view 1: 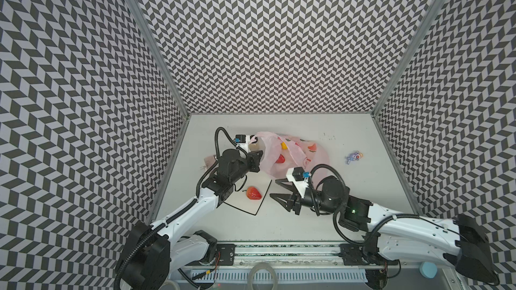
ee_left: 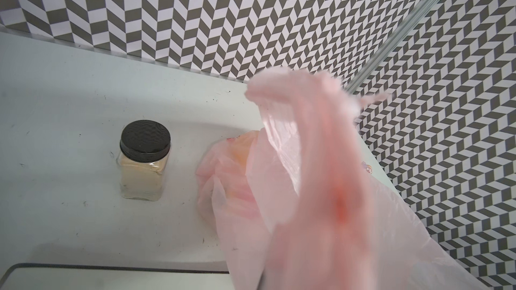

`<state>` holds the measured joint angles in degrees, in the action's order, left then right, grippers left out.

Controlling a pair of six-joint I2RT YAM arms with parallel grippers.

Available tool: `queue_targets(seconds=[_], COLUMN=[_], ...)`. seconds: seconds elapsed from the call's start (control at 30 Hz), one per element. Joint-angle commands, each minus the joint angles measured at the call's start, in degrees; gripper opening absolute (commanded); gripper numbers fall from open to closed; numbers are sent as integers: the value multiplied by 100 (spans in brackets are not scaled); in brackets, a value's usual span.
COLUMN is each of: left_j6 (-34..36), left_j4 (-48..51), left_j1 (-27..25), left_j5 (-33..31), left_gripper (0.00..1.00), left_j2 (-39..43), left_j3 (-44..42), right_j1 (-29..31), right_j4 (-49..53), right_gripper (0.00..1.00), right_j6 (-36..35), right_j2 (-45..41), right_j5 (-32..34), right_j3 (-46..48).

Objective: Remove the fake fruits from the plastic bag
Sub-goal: 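Open the right gripper, release the mango, and reach back into the bag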

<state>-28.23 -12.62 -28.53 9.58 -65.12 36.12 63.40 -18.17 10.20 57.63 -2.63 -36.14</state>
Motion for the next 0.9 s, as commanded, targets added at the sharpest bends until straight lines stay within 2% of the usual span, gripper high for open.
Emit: queue_targets(seconds=[0.0,0.1,0.2,0.37,0.5,0.63,0.77,0.87], left_j6=[-52,-32,-90,-201,-220,-227,-254,-293], left_j4=[-105,-88,-65,11,36,57,141,155], left_j1=[-79,-230,-415,-595,-704,-749,-772,-802], left_j5=[123,46,-115,-219,-296,-325,-384,-408], left_gripper=[0,0,0,0,0,0,0,0], left_j2=[148,352,587,737,766,751,789,835], left_j3=[-104,-294,-505,-633,-597,-505,-430,-439], right_j1=[-328,-910,-1259,-1449,-1568,-1784,-1858,-1879], right_j4=[315,828,1014,824,771,1131,907,1007], right_gripper=[49,42,39,34,34,44,58,65], right_j6=[785,1557,1881,2094,2525,2876,3199,3161], right_j2=[-198,118,626,1712,2614,3488,4217,4768], right_j5=[1347,1200,952,582,587,852,1181,1272], right_j3=[-46,-372,-624,-865,-1135,-1678,-1934,-2358])
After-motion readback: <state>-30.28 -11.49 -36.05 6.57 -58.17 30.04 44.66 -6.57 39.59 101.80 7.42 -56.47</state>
